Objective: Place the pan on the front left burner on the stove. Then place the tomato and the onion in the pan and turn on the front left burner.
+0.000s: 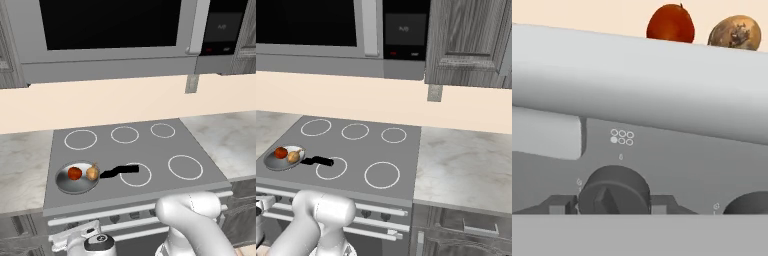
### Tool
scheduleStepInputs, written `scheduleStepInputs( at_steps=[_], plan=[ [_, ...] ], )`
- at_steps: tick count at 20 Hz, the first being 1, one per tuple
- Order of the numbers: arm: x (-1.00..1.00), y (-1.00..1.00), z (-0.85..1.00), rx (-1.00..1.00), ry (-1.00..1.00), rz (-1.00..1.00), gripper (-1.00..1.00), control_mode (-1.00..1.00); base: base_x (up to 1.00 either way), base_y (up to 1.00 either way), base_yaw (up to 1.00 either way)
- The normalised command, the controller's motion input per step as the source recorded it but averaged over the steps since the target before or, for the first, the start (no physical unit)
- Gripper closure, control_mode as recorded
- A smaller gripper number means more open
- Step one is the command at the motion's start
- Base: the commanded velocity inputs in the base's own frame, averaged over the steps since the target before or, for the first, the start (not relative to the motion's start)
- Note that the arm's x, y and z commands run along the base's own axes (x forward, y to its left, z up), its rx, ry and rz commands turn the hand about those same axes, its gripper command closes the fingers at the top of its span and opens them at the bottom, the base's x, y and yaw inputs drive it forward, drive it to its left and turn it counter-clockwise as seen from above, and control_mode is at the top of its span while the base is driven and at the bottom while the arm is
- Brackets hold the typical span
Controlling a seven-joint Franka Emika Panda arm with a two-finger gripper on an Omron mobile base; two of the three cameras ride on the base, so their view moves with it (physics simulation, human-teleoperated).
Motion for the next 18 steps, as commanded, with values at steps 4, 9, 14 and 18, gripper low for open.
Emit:
scheduleStepInputs(
  at_steps=[4, 9, 14, 18],
  plan=[
    [-0.25, -0.02, -0.26, -0.21, 0.00, -0.08, 1.00, -1.00, 0.00, 0.00, 0.00],
    [-0.27, 0.00, -0.28, -0.19, 0.00, -0.08, 1.00, -1.00, 0.00, 0.00, 0.00],
    [-0.13, 0.00, -0.26, -0.18, 0.00, -0.06, 1.00, -1.00, 0.00, 0.00, 0.00],
    [-0.06, 0.00, -0.25, -0.21, 0.00, -0.04, 1.00, -1.00, 0.00, 0.00, 0.00]
  ],
)
